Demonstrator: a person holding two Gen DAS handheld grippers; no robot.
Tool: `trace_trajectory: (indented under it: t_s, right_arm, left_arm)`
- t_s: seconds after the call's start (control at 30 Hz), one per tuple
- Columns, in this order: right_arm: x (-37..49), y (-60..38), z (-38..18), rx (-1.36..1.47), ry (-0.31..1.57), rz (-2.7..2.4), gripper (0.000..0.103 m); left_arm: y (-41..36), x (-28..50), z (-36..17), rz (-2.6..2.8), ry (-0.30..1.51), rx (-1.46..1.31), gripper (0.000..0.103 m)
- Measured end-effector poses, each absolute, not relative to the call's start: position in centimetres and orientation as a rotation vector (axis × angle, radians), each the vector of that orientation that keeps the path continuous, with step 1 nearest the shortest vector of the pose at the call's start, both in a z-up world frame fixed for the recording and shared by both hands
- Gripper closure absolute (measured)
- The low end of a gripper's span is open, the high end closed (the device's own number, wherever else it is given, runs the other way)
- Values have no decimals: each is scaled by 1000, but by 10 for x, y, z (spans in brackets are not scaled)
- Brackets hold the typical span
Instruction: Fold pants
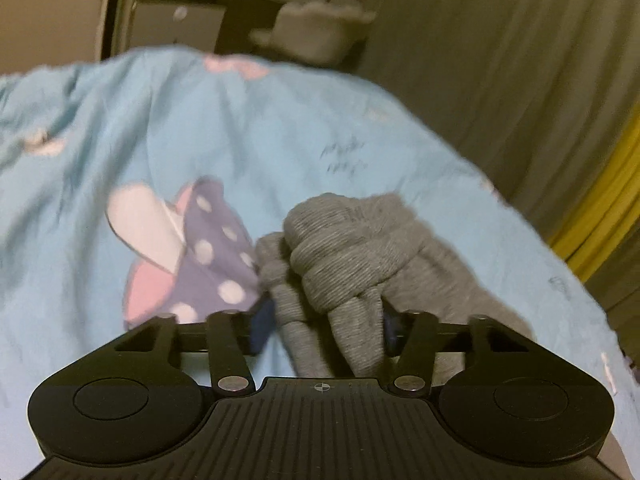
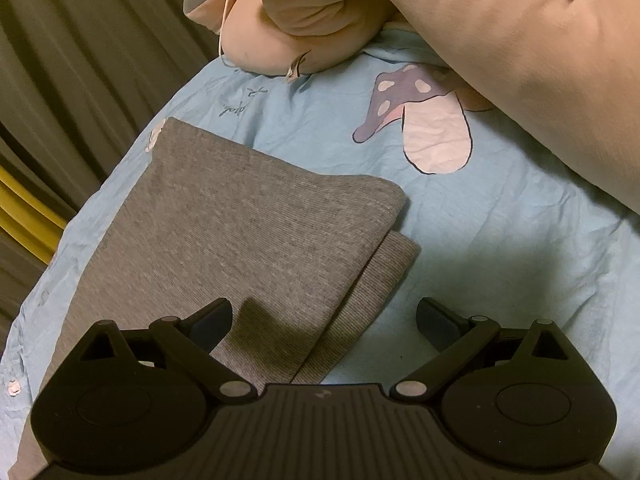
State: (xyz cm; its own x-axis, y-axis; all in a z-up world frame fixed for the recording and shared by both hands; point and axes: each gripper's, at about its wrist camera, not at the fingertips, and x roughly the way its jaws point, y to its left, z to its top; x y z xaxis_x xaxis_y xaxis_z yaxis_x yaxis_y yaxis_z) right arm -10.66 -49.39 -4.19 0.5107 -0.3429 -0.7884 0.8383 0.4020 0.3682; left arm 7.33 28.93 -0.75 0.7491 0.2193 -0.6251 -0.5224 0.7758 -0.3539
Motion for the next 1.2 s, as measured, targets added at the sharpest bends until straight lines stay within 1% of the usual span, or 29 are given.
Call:
trace_trajectory:
  t_s: [0.03,0.1,0.17,0.23,0.27,0.3,0.33,0.4,0.47,0.57,0.7,0.83,0.9,0.93,1.03,1.07,1.1,1.17,1.2]
  right_arm:
    - [-107,-494,-42,852,682,-823,4]
    - [-108,-495,-42,861,675,-820,4]
    - [-109,-495,-42,869,669,-819,4]
    - [-110,-495,-42,871,668,-818,4]
    - [-110,-496,-42,874,666,-817,4]
    - [-111,-496,-42,879,662,-816,4]
    - [-112,-497,-42,884,657,-815,4]
    - [-116,-498,-42,907,639,-810,4]
    - [-121,-501,-42,937,616,-805,4]
    - [-127,-504,-43,983,581,-797,4]
    - [-137,-508,-44,1054,526,-785,4]
    - [-147,-512,-45,1113,481,-764,6]
    - [-152,-513,-46,1135,461,-765,13]
    - [-153,-514,-46,1143,454,-767,17]
    - [-158,-515,-48,1166,432,-772,27]
    - [-160,-515,-48,1177,420,-772,31]
    - [-163,-516,-48,1185,407,-771,41]
    - [-168,-518,-51,1220,389,-764,46]
    - [-170,-519,-54,1245,382,-760,47]
  left_arm:
    - [289,68,-5,413,559,-546,53]
    - [284,60,-6,410,508,-496,53]
    - [279,62,-17,439,533,-440,50]
    - [277,72,-26,510,627,-419,36]
    - [277,73,-25,523,631,-423,30]
    - [275,70,-19,562,616,-417,17]
    - [273,67,-12,601,596,-400,7]
    - [267,57,6,698,538,-358,5]
    - [262,51,21,728,516,-360,4]
    - [245,40,37,589,511,-447,3]
    - [192,38,33,398,610,-516,2]
    - [127,50,2,260,776,-473,2]
    - [99,55,-14,225,851,-423,2]
    - [90,53,-18,208,856,-383,2]
    - [64,50,-15,221,803,-185,2]
    - [62,51,-14,229,795,-163,2]
    - [60,51,-15,235,801,-160,2]
    - [63,52,-19,248,836,-183,2]
    - [65,56,-19,260,847,-195,2]
